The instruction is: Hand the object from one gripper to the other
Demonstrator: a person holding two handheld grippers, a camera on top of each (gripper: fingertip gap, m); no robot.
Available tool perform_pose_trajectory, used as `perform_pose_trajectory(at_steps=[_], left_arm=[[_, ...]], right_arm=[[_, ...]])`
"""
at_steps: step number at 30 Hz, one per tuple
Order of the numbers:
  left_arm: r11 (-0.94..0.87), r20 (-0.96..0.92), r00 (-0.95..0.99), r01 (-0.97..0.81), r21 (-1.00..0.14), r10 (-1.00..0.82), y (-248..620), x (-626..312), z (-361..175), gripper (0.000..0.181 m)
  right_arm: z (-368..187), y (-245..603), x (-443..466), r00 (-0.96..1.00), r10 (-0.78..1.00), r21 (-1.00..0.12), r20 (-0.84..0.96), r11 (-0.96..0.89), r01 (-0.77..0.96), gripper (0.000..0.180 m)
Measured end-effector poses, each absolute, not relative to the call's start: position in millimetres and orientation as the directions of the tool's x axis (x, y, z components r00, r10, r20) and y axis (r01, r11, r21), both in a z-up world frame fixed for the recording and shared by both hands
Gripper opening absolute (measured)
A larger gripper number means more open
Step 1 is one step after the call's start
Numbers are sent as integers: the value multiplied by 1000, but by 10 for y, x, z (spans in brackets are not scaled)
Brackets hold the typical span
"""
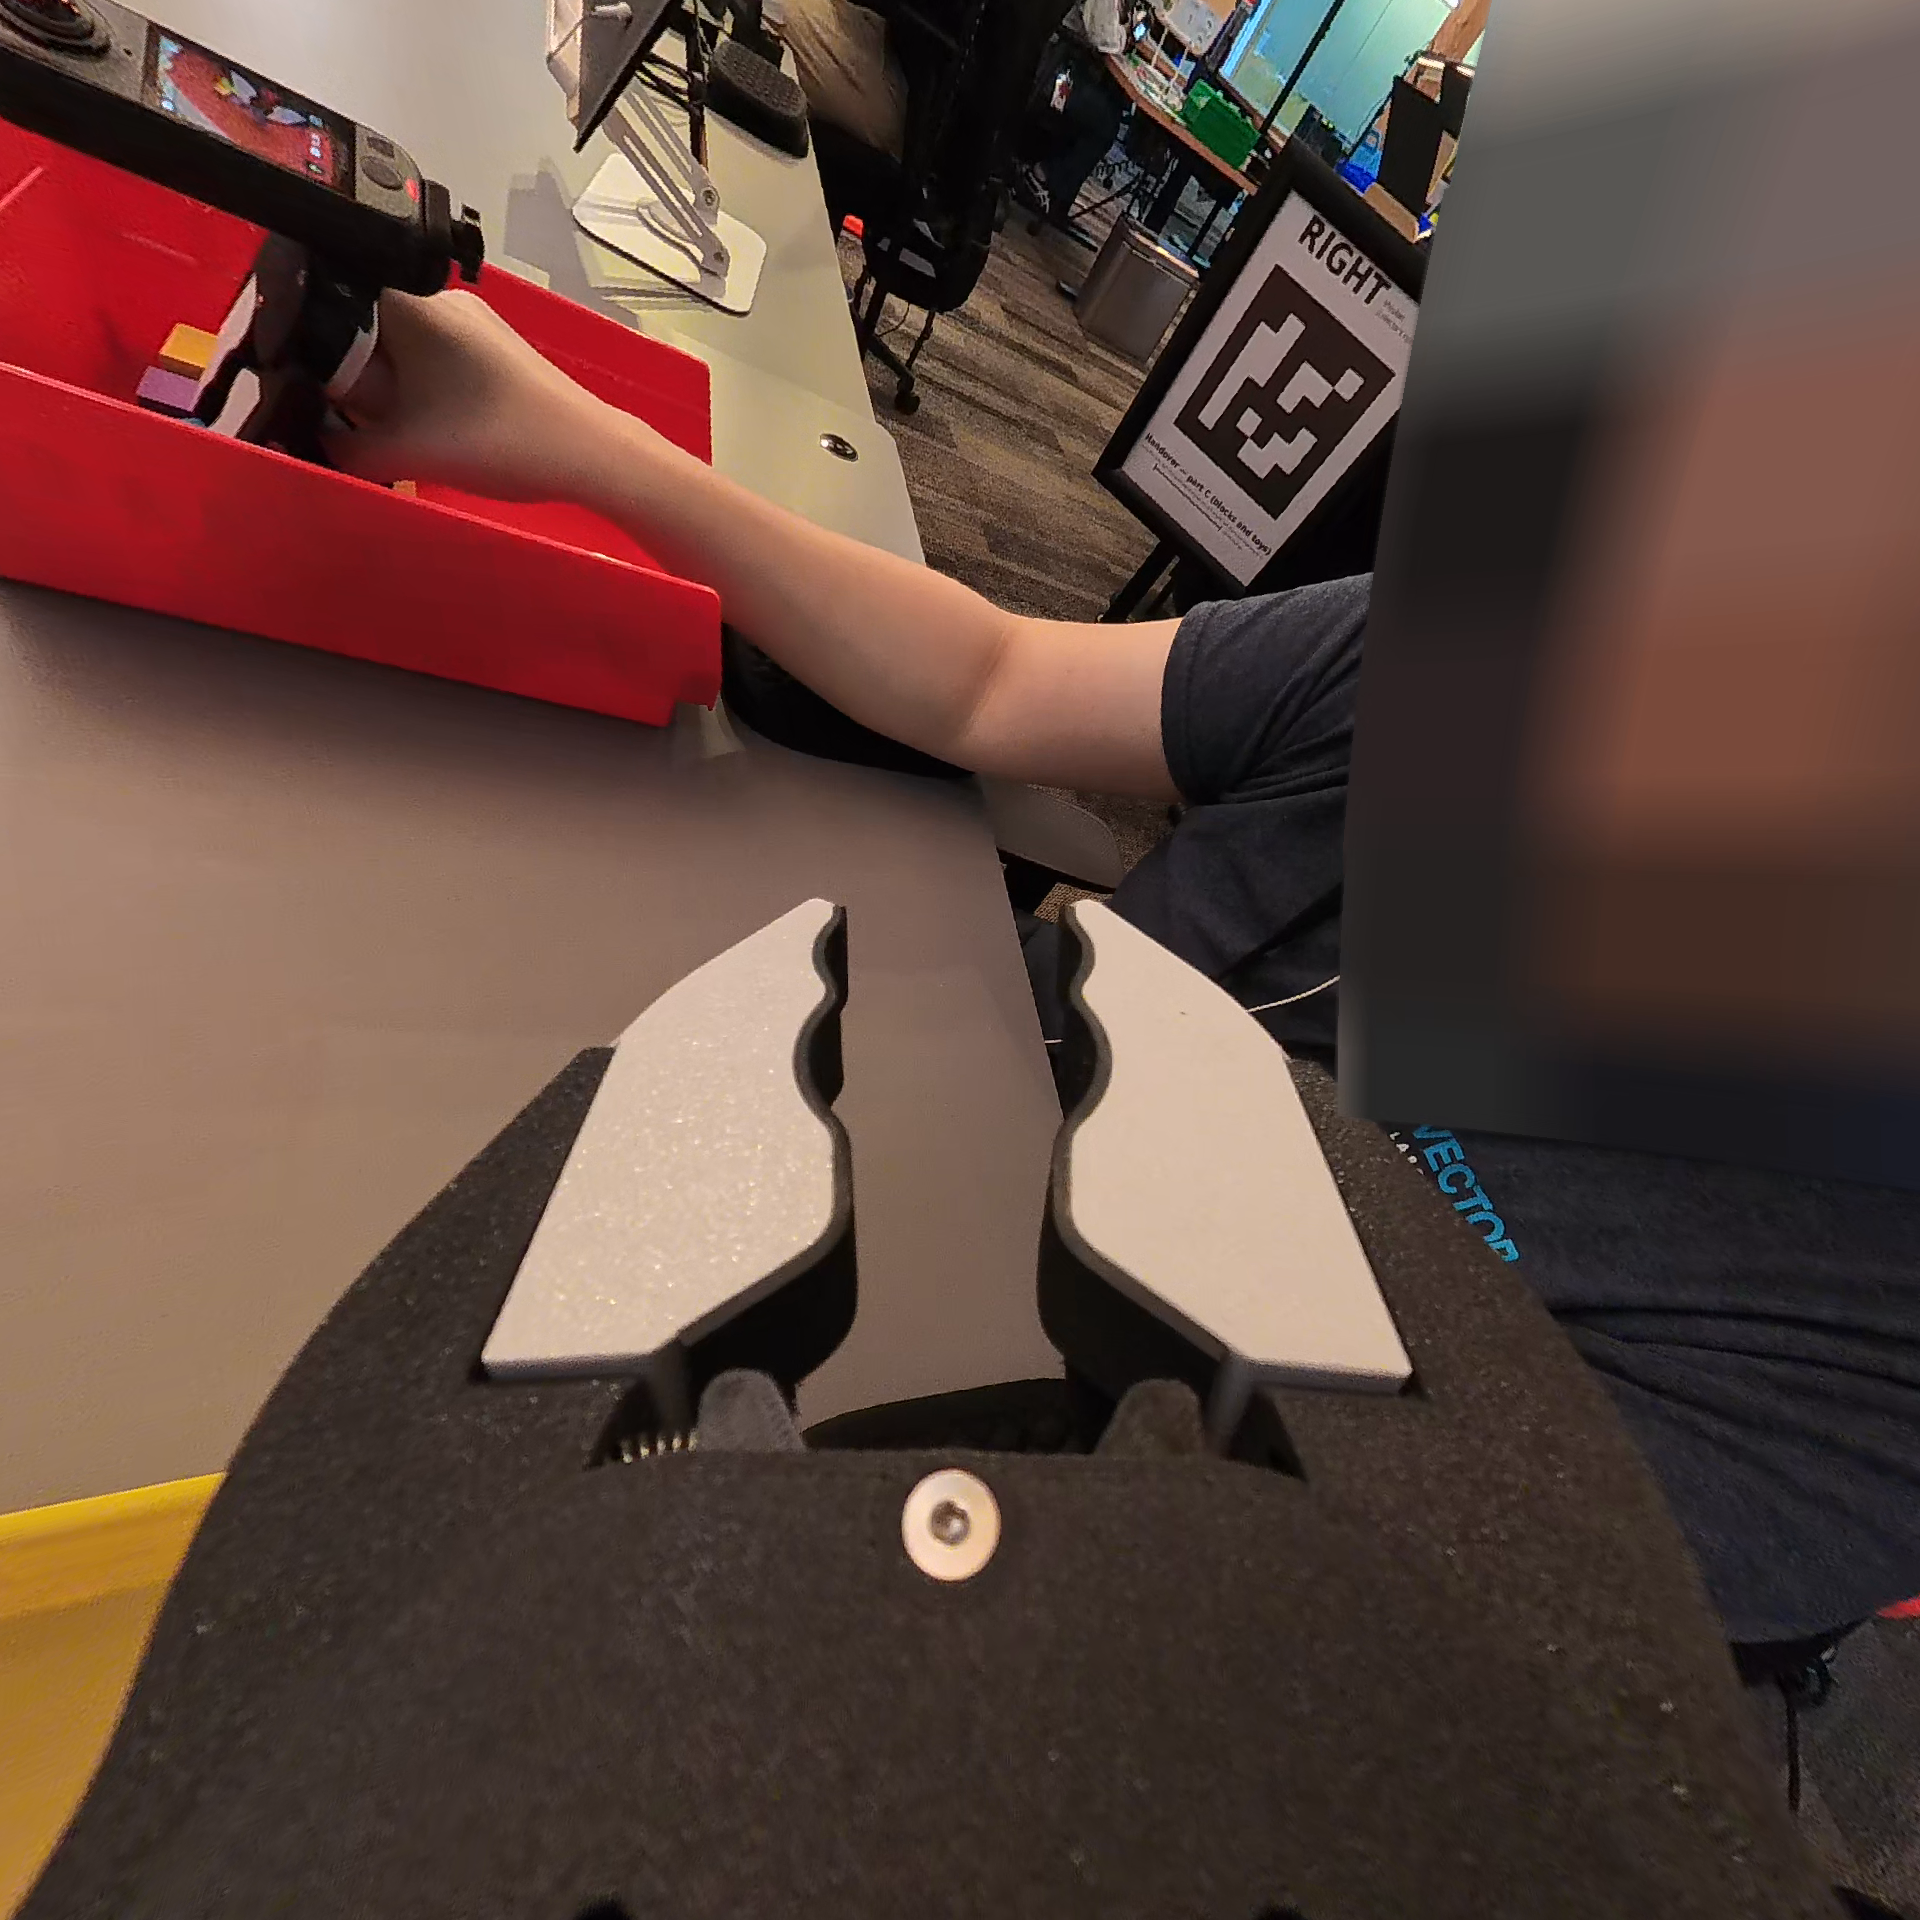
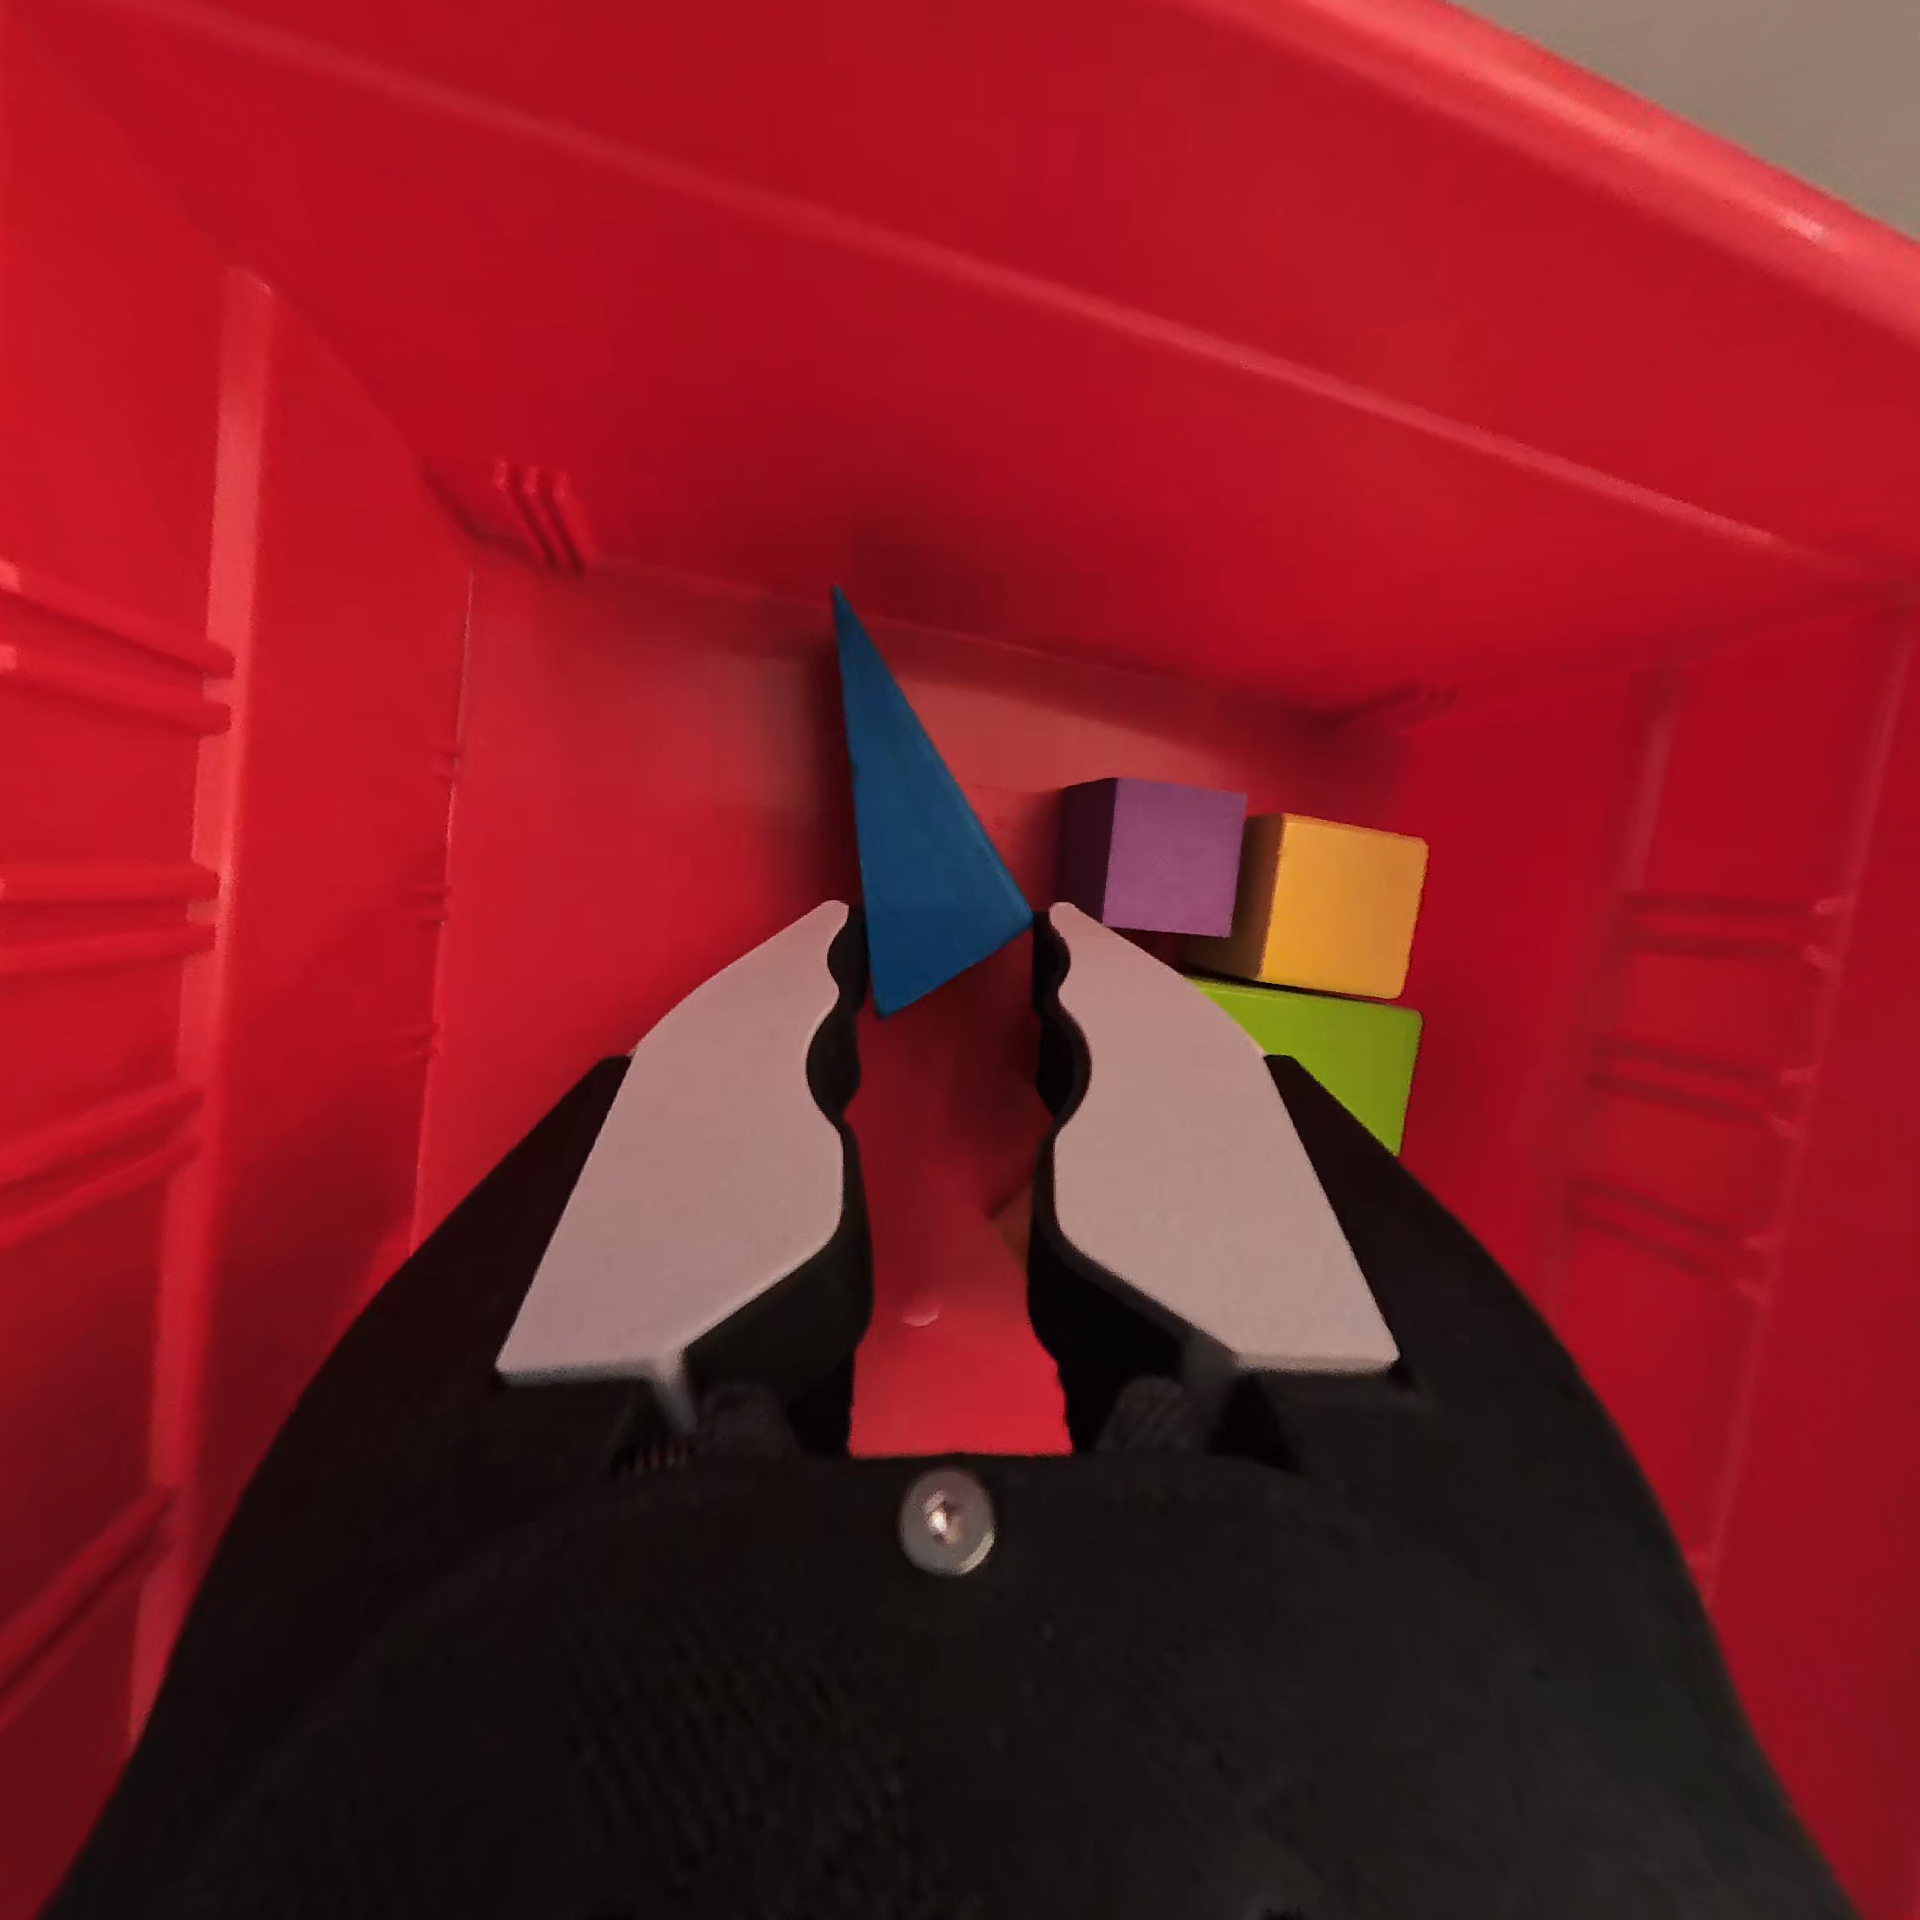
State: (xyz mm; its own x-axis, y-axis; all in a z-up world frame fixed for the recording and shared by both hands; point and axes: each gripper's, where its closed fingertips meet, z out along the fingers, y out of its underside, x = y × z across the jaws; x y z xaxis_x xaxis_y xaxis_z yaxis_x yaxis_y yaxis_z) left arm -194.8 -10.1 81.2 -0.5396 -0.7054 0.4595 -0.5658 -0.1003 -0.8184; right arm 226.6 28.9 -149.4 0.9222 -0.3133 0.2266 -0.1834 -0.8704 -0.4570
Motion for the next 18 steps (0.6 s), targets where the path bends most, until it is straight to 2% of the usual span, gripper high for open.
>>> perform_pose_trajectory(at_steps=[12, 18], left_arm=[[-104, 463, -538, -567, -817, -704, -96, -1945, 809, 37], [-115, 442, -499, -557, -822, -745, 19, -2029, 818, 37]], right_arm=[[-1433, 302, 2264, 924, -303, -469, 233, -867, -166, 39], [-1094, 306, 2157, 937, -276, -519, 216, -845, -129, 43]])
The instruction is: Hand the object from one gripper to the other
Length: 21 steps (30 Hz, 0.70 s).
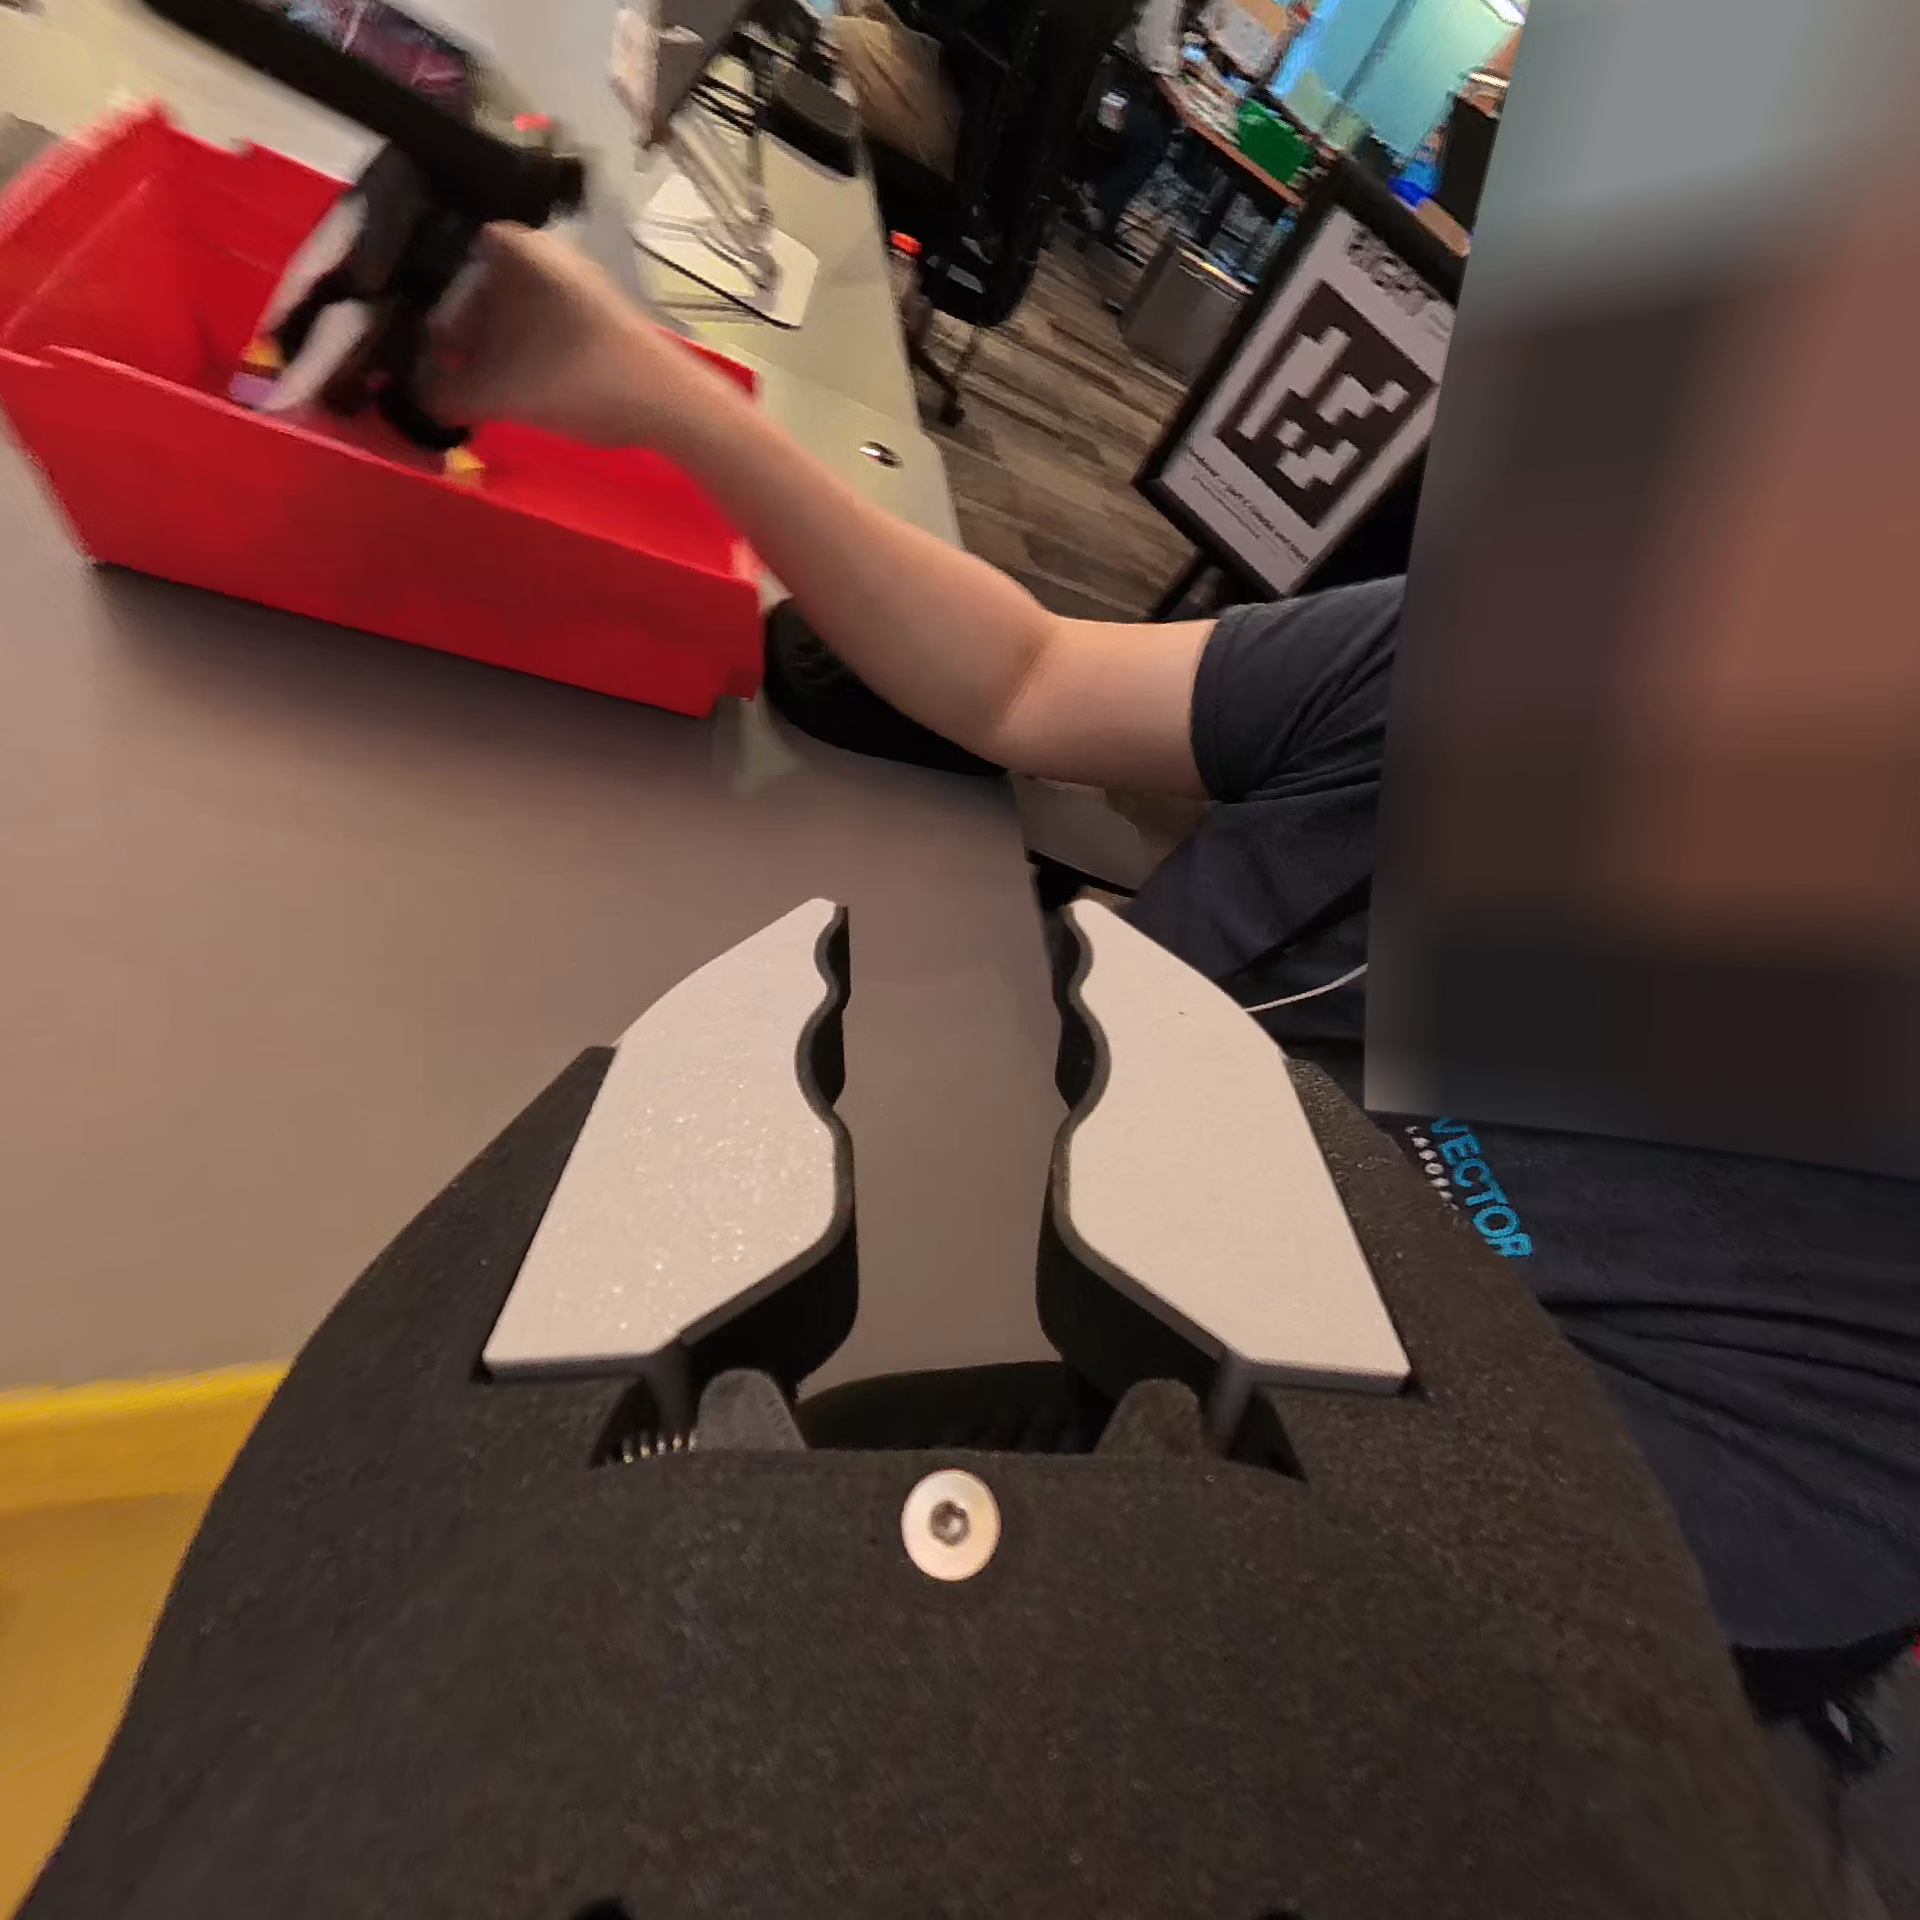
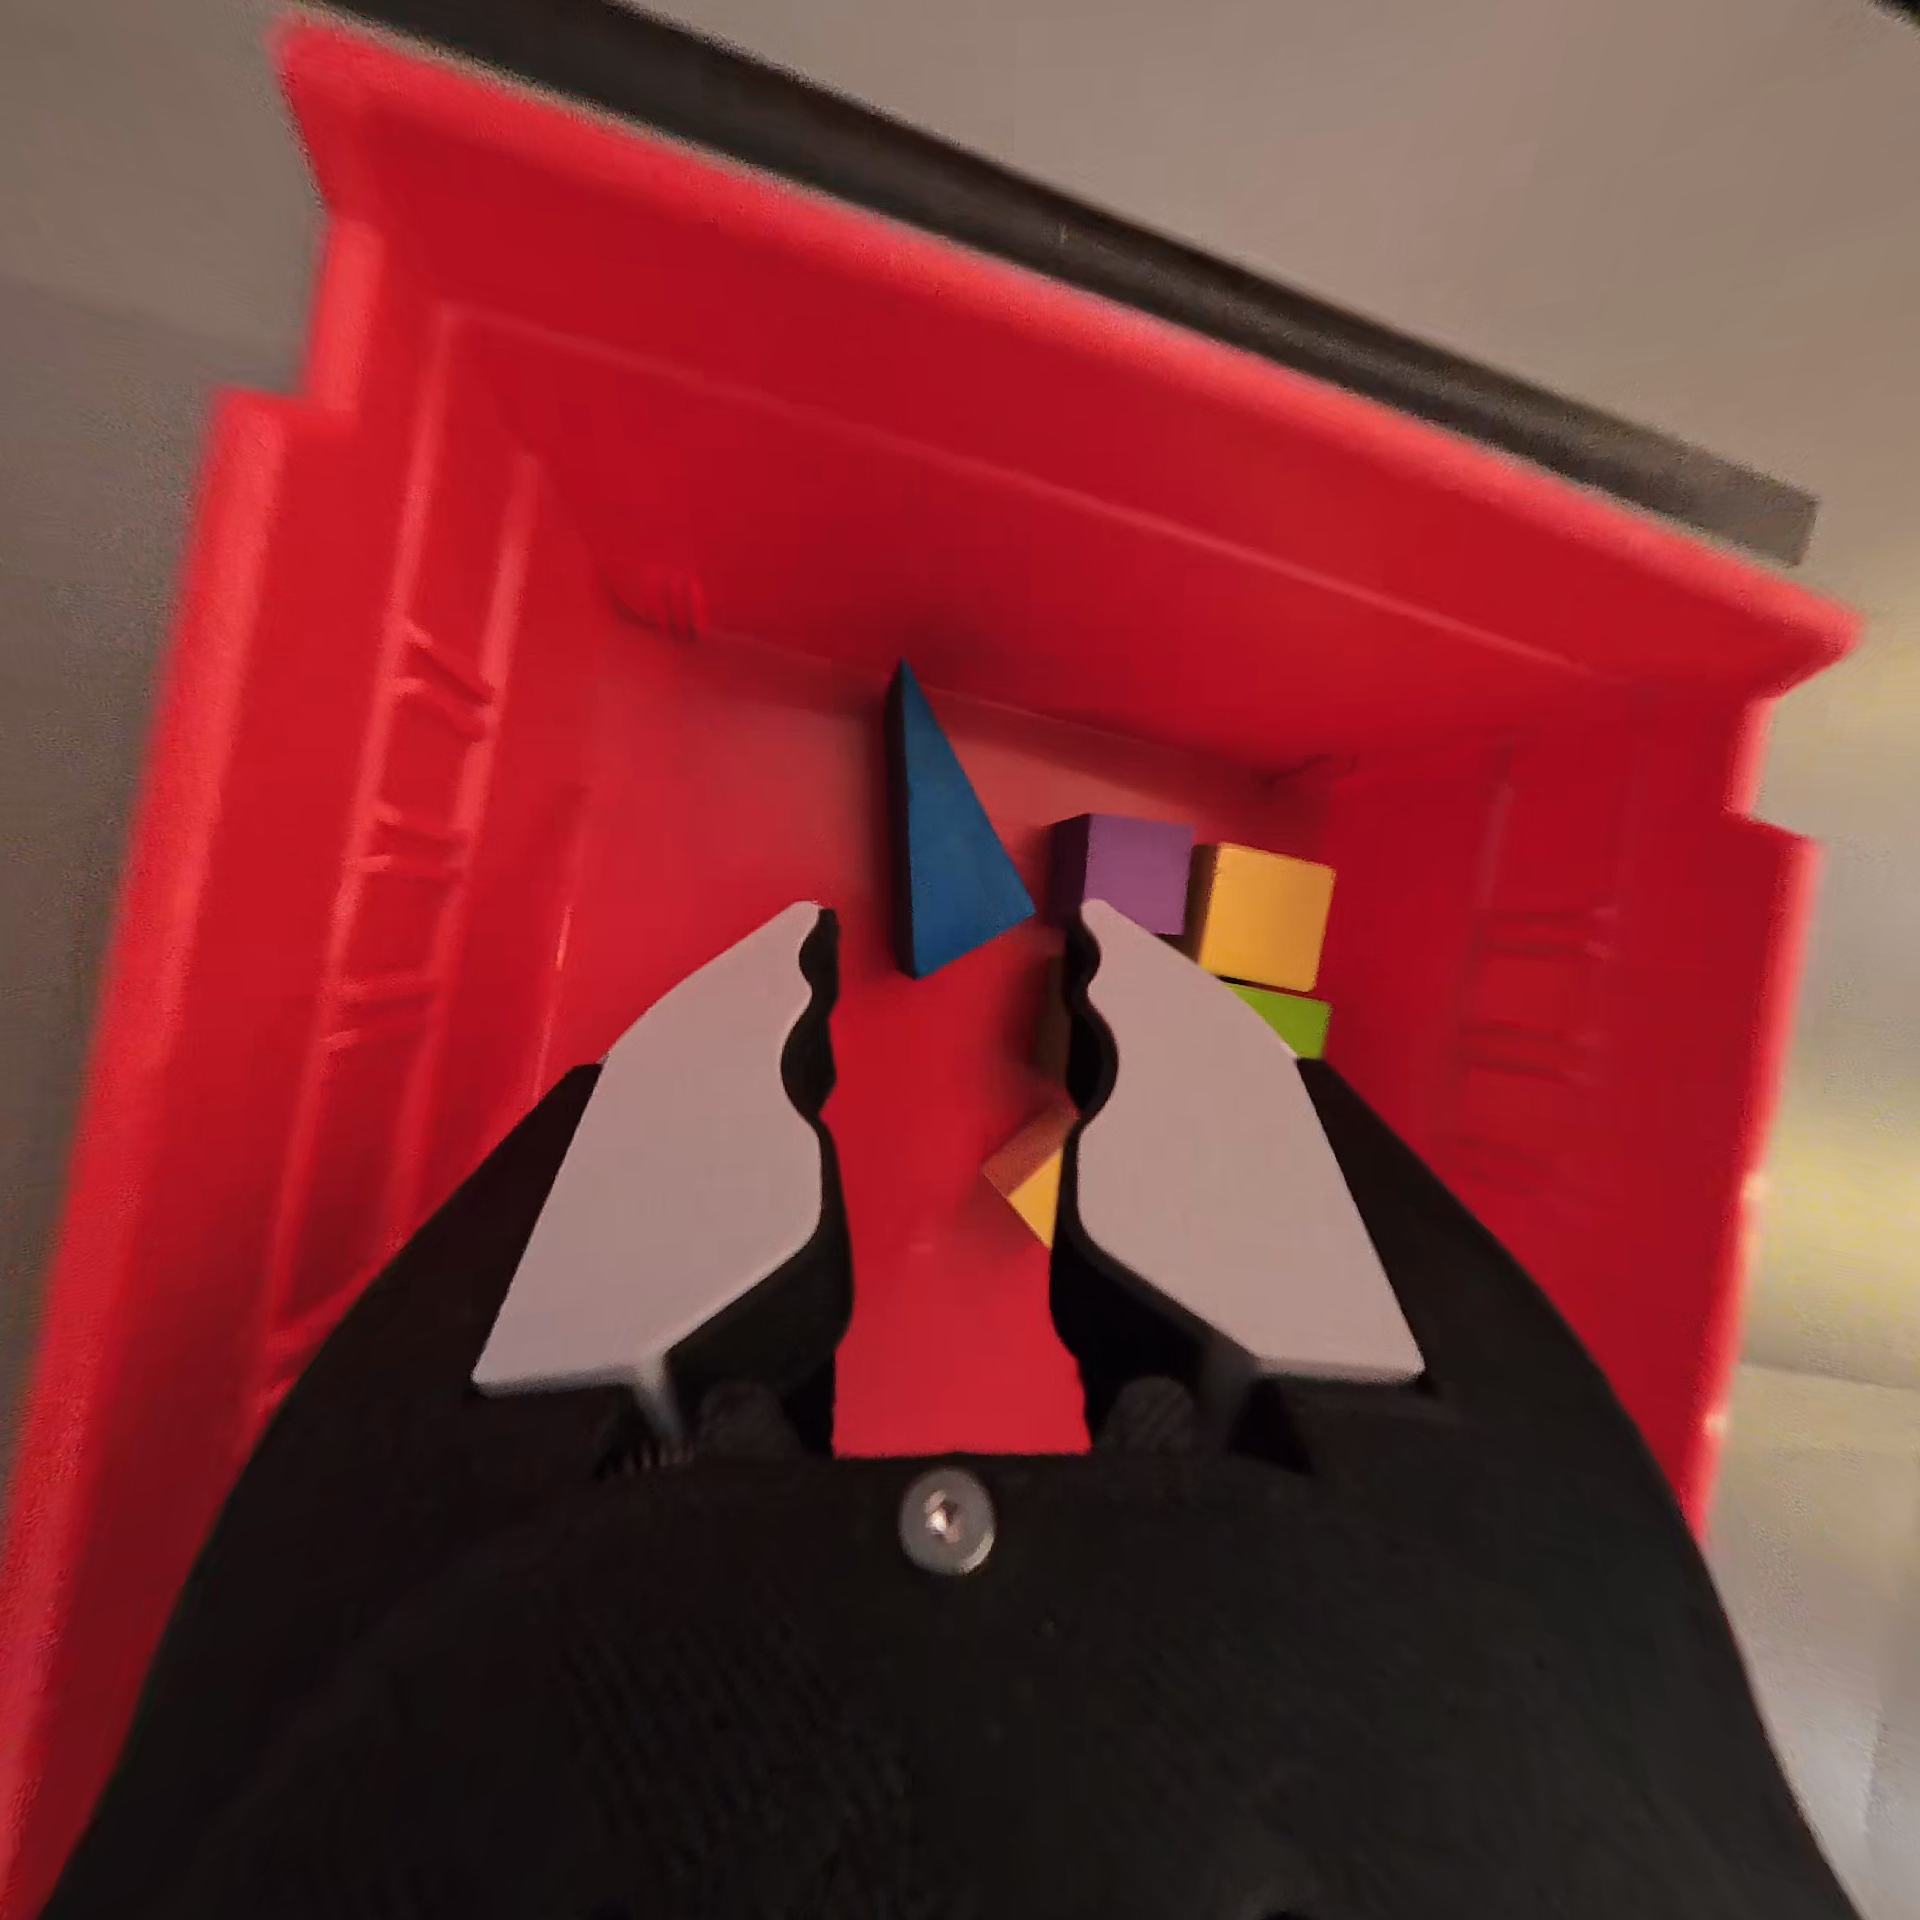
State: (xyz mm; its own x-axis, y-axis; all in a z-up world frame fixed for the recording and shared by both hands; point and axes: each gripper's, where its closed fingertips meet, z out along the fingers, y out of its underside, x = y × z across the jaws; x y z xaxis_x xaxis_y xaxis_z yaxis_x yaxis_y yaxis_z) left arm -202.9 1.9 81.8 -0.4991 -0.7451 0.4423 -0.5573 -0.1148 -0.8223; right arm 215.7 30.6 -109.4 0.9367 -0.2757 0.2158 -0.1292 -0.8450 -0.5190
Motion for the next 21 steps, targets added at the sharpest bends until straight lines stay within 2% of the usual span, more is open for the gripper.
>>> perform_pose_trajectory(at_steps=[3, 6, 8, 11, 16, 21], left_arm=[[-173, 399, -305, -565, -806, -865, 390, -2098, 715, 37], [-304, 301, 118, -641, -705, -946, 1087, -2286, 332, 37], [-409, 214, 355, -683, -605, -910, 1489, -2502, 43, 37], [-577, 185, 564, -670, -467, -805, 1829, -2735, -312, 32], [-697, 113, 709, -629, -345, -696, 2170, -2907, -715, 39], [-567, -68, 599, -784, -253, -798, 2293, -3008, -971, 49]], right_arm=[[-698, 298, 2098, 940, -266, -597, 215, -797, -90, 43], [-314, 260, 2028, 948, -258, -680, 186, -730, -65, 43], [-149, 224, 1987, 955, -245, -713, 166, -699, -56, 43], [-39, 149, 1985, 957, -240, -724, 165, -689, -48, 43], [-40, 128, 1979, 962, -213, -714, 173, -699, -27, 43], [-154, 164, 1938, 964, -163, -673, 208, -739, 21, 43]])
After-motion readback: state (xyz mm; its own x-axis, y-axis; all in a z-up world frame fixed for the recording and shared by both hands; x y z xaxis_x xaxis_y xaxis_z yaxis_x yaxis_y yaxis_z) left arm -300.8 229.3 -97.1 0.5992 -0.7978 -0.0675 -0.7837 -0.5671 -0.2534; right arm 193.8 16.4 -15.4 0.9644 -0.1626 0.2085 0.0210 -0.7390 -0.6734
